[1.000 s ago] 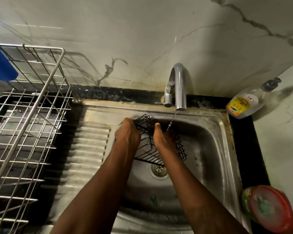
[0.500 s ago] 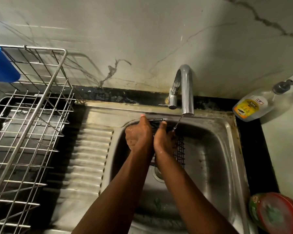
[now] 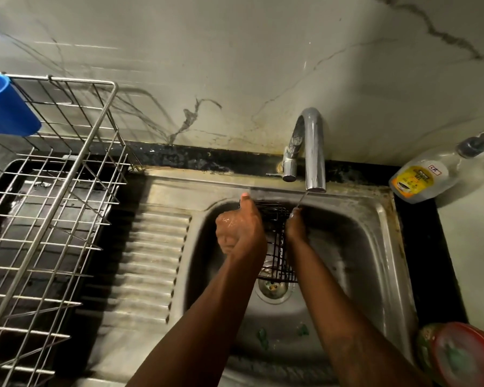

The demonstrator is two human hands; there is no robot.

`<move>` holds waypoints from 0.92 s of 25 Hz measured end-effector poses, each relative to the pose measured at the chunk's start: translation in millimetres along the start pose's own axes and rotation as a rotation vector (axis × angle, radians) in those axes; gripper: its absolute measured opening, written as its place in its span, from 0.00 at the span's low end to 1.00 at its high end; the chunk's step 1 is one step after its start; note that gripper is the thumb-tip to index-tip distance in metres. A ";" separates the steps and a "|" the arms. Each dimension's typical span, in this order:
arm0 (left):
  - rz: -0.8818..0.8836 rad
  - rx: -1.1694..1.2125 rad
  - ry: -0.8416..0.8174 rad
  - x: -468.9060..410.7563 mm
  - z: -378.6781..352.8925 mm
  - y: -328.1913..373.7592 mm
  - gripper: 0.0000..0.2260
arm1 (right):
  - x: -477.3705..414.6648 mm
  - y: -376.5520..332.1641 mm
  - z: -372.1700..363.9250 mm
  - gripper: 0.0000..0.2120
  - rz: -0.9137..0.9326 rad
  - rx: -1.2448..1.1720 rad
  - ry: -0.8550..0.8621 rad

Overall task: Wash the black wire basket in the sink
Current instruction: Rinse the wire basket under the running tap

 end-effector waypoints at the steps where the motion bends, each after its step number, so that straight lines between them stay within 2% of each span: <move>1: 0.054 0.000 0.029 -3.7 7.3 -2.4 0.28 | 28.5 -13.4 -4.6 0.38 0.117 0.061 -0.017; 3: 0.048 -0.008 0.055 -11.9 12.0 -4.0 0.31 | 61.5 -16.0 -14.9 0.35 0.268 0.109 -0.083; 6: 0.060 -0.031 0.035 -17.8 7.0 -14.3 0.33 | 34.2 1.3 6.6 0.45 0.174 0.038 0.032; 7: 0.058 -0.041 0.041 -15.0 7.4 -13.2 0.32 | 3.9 8.0 18.6 0.46 0.196 0.022 0.014; 9: -0.023 -0.109 0.039 -15.3 -0.3 -13.0 0.32 | -31.4 13.1 37.0 0.50 0.122 -0.004 0.047; 10: -0.090 -0.156 0.035 -14.9 -3.2 -10.7 0.32 | -17.9 6.2 40.9 0.49 0.098 0.010 0.090; 11: -0.168 -0.190 0.023 -11.4 -2.6 -7.0 0.32 | 10.0 -5.3 43.2 0.45 0.161 0.047 0.116; 14: -0.386 -0.268 -0.034 -14.4 2.6 9.0 0.33 | 83.4 -24.3 44.9 0.36 0.560 0.227 0.137; 16: -0.549 -0.288 -0.117 -18.5 4.3 19.0 0.32 | 104.9 -38.4 41.9 0.29 0.781 0.371 0.035; 17: -0.630 -0.308 -0.161 -17.6 3.7 23.2 0.31 | 106.9 -45.1 37.9 0.27 0.828 0.436 -0.083; 19: -0.820 -0.381 -0.197 -4.6 0.0 32.9 0.29 | 105.5 -58.7 28.4 0.26 0.840 0.470 -0.332; 20: -0.910 -0.413 -0.202 2.1 -3.7 35.1 0.29 | 107.4 -70.4 24.4 0.26 0.830 0.402 -0.418; 22: -1.012 -0.428 -0.240 9.8 -10.1 34.3 0.27 | 105.3 -91.1 22.6 0.25 0.846 0.290 -0.387; 23: -1.019 -0.416 -0.243 8.6 -9.6 32.1 0.27 | 93.3 -92.9 24.6 0.25 0.845 0.333 -0.326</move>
Point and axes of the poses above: each hand's wrist, its own x-axis away from the middle knuckle, its own z-axis out of the back of the hand, y = z × x, the point moved 5 cm from there along -x, towards the middle knuckle, and after that the axes turned 10 degrees about -y, right-handed, at the moved point
